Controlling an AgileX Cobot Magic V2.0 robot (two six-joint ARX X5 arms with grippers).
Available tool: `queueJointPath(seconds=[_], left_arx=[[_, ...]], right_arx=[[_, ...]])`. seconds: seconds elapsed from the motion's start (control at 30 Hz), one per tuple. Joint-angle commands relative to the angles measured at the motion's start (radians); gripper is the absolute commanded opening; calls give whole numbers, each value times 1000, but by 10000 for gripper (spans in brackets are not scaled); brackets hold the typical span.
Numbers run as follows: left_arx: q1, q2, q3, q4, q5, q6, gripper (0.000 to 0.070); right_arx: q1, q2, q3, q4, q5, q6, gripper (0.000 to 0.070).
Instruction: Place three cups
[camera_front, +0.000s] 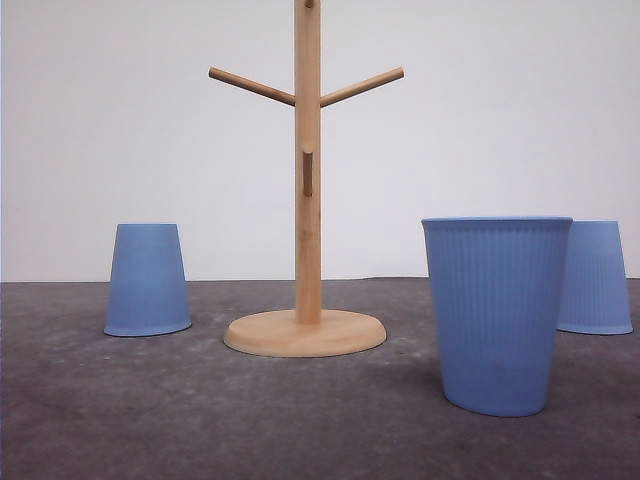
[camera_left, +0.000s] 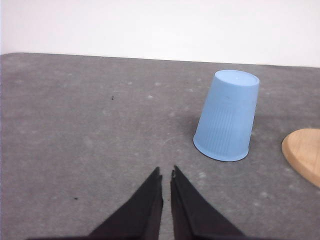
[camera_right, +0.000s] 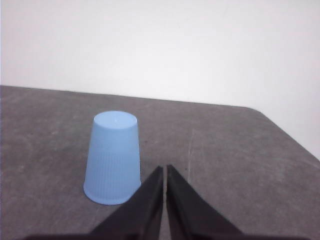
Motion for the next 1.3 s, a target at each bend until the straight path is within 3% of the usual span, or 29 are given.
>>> queueJointPath(seconds=[0.0, 0.27, 0.53, 0.67, 0.8, 1.1, 1.27], left_arx=[[0, -1, -14, 11, 2, -65, 16], [0, -1, -14, 13, 1, -231, 15], [0, -1, 7, 85, 1, -407, 12], [0, 0, 65, 69, 0, -409, 12], [0, 21, 176, -48, 0, -373, 12], [0, 223, 473, -433, -12, -248, 12], [0, 365, 581, -582, 69, -207, 11]], right_arx=[[0, 1, -2, 15, 0, 3, 7], [0, 1, -2, 38, -1, 13, 7], [0, 1, 0, 164, 6, 293, 6], [0, 1, 30, 156, 4, 370, 6], [0, 2, 122, 20, 5, 397, 6], [0, 56, 385, -409, -17, 366, 6], [0, 145, 473, -583, -101, 301, 6]])
